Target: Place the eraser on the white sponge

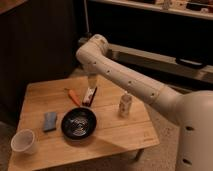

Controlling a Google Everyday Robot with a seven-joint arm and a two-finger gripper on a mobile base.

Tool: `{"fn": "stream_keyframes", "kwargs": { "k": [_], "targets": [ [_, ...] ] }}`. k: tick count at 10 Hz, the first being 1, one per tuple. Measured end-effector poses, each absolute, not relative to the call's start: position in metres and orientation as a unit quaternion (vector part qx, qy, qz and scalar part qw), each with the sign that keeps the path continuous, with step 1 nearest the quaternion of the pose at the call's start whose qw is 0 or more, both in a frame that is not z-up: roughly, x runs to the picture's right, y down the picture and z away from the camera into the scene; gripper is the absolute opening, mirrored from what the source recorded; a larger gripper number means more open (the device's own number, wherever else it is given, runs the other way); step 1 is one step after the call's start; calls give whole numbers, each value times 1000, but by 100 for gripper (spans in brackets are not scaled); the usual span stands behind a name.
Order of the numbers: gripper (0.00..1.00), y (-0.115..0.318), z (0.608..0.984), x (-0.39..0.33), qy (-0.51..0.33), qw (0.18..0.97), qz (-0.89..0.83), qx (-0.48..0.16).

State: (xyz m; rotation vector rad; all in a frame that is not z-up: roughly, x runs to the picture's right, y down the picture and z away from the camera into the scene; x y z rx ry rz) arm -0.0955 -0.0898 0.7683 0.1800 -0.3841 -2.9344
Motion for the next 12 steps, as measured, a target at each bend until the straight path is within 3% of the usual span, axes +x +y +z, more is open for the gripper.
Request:
{"fn": "stream_keyframes", "kwargs": {
  "k": [12],
  "targets": [
    [80,-81,763,-60,-141,206,-966,65]
  ]
}}
